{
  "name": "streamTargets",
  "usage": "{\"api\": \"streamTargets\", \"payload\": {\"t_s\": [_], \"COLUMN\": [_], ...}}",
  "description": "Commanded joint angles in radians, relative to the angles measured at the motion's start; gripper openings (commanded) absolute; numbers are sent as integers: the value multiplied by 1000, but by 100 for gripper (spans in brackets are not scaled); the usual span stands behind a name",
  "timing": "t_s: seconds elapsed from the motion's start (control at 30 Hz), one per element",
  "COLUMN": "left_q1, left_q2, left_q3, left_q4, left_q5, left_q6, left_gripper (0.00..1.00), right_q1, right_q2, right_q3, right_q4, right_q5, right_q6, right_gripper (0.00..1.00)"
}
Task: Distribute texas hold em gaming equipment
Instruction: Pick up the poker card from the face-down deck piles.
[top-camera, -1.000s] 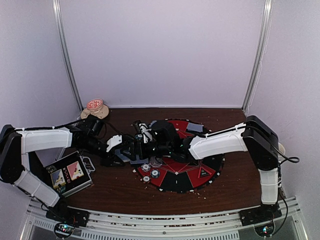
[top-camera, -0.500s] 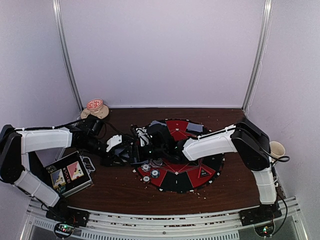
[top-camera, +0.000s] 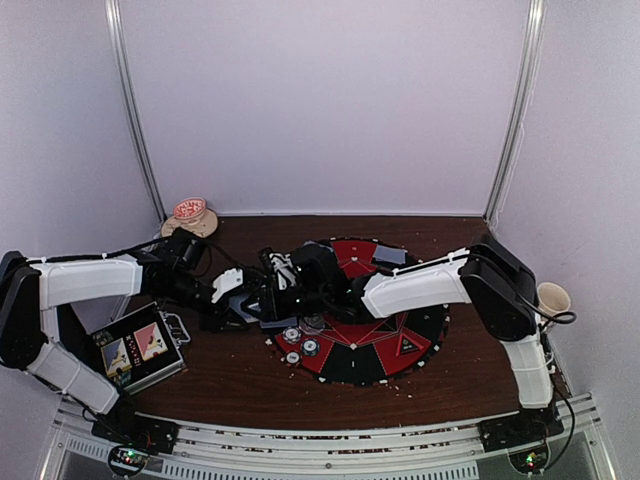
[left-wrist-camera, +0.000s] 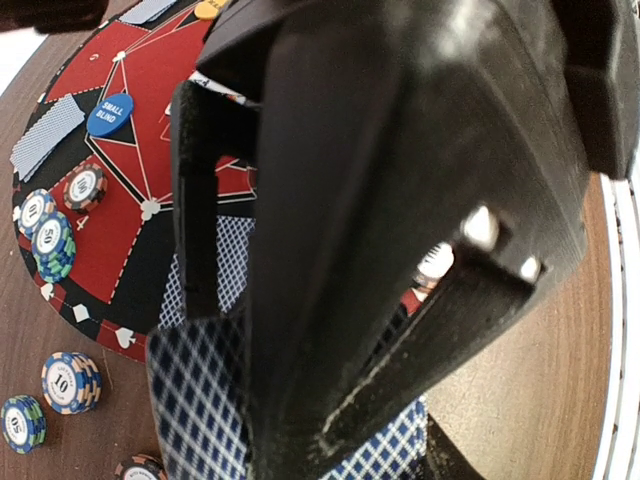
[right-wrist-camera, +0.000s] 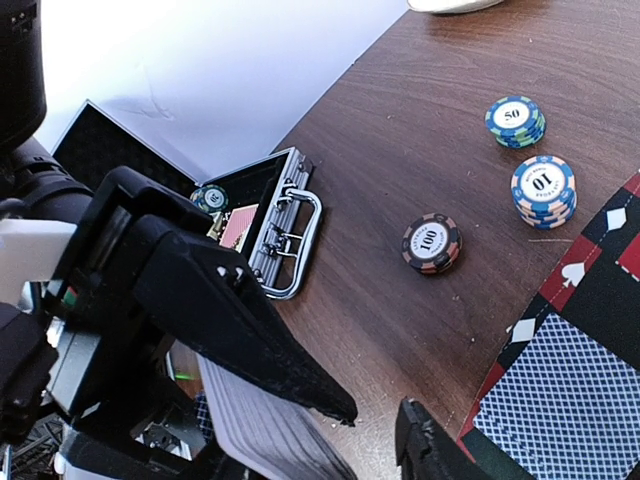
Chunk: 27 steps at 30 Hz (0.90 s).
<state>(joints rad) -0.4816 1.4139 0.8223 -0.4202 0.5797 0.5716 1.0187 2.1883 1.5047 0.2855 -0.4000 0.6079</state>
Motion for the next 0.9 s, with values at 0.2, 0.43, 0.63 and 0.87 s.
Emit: {"api": "streamTargets", "payload": {"t_s": [0.2, 0.43, 0.63, 0.87], "left_q1": [-2, -2, -3, -2], "left_q2": [-10, -6, -6, -5], "left_q3": [5, 5, 5, 5], "left_q4": [20, 19, 20, 20], "left_q5": [25, 25, 27, 25], "left_q6": [10, 12, 13, 11], "left_gripper": [46, 46, 46, 46], "right_q1": [-32, -24, -21, -21], "right_q2": [-99, -114, -146, -185], "right_q3": [-86, -104, -143, -178], "right_q4": [-2, 101, 154, 147], "right_q5": [18, -103, -131, -115], "right_q6": [-19, 38, 64, 51], "right_gripper": [42, 40, 33, 25]}}
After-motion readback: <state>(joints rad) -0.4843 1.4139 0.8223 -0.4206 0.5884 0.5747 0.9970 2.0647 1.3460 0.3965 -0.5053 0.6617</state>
